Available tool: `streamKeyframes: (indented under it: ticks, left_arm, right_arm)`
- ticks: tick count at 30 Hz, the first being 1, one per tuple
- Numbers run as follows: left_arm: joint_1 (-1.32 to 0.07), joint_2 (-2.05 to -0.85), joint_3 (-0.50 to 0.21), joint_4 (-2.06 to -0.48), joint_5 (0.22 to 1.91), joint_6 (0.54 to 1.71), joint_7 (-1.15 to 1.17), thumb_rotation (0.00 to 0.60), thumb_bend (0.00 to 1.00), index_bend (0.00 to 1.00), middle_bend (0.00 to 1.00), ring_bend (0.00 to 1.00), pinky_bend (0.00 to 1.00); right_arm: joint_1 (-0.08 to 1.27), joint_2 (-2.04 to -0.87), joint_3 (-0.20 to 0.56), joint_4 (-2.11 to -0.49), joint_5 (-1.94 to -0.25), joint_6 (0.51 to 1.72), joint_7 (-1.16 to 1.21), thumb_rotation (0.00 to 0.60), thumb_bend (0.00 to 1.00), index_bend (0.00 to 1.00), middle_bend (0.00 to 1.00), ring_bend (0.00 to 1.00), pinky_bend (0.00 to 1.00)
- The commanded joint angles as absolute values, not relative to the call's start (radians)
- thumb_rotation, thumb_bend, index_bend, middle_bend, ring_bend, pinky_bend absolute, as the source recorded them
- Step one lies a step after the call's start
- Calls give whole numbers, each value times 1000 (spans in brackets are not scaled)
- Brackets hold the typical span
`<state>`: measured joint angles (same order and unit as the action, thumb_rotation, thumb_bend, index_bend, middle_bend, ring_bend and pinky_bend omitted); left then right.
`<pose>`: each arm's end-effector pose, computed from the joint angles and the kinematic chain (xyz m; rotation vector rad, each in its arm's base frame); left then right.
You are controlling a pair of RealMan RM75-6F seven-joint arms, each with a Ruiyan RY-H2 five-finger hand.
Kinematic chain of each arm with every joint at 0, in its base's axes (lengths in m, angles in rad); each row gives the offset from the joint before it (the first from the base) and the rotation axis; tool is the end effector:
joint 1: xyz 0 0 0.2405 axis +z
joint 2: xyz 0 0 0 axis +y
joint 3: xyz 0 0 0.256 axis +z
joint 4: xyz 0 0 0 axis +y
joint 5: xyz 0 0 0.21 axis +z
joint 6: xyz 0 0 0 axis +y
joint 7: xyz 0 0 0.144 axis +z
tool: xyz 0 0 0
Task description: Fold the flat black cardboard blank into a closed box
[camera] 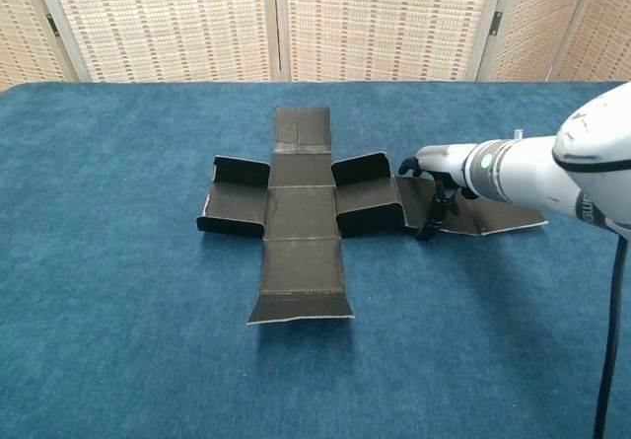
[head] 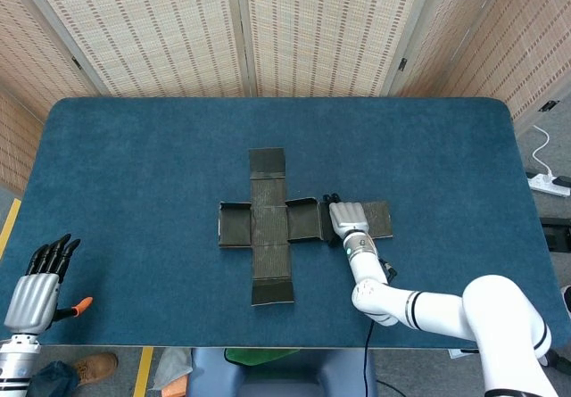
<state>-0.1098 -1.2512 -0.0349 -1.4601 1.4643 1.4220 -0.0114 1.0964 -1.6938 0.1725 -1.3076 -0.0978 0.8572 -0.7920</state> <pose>-0.3332 0.1871 0.1218 -1.4048 -0.9562 -0.8516 -0.1349 -0.3855 -0.0713 1.7330 -1.2682 0.3907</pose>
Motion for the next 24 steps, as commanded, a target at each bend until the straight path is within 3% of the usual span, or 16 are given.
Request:
streamKeyframes:
  ticks: [1, 6, 9, 12, 13, 15, 18, 24]
  left_arm:
    - [-112, -1250, -37, -1458, 1461, 1418, -21, 600, 175, 0, 0, 0, 51]
    - [-148, -1277, -64, -1423, 1474, 1402, -89, 600, 176, 46, 0, 39, 84]
    - [-188, -1316, -90, -1370, 1490, 1391, -134, 600, 177, 164, 52, 249, 224]
    - [-259, -1376, -130, -1291, 1504, 1354, -199, 600, 207, 268, 188, 539, 538]
    - [-280, -1394, -141, -1267, 1503, 1340, -212, 600, 223, 299, 261, 647, 683]
    - [-321, -1431, -161, -1215, 1501, 1314, -227, 600, 233, 319, 330, 750, 818]
    - [-342, -1449, -166, -1187, 1498, 1294, -231, 600, 233, 298, 308, 791, 874]
    - [-467, -1532, -161, -1077, 1478, 1113, -158, 600, 175, 108, 145, 776, 885]
  right_arm:
    - [1106, -1696, 174, -1317, -96, 872, -805, 600, 266, 260, 209, 707, 1000]
    - [1064, -1677, 193, -1392, -212, 923, -723, 600, 292, 372, 313, 728, 1000]
    - [1036, -1669, 193, -1424, -276, 930, -675, 600, 295, 378, 347, 738, 1000]
    - [1017, -1675, 186, -1433, -339, 926, -641, 600, 295, 380, 370, 741, 1000]
    - [1014, -1678, 186, -1433, -352, 924, -633, 600, 294, 380, 376, 741, 1000]
    - [1010, -1685, 187, -1433, -369, 917, -621, 600, 294, 380, 378, 741, 1000]
    - [1009, -1688, 189, -1433, -375, 912, -614, 600, 294, 380, 379, 742, 1000]
    - [1027, -1692, 230, -1472, -384, 860, -577, 600, 295, 380, 383, 742, 1000]
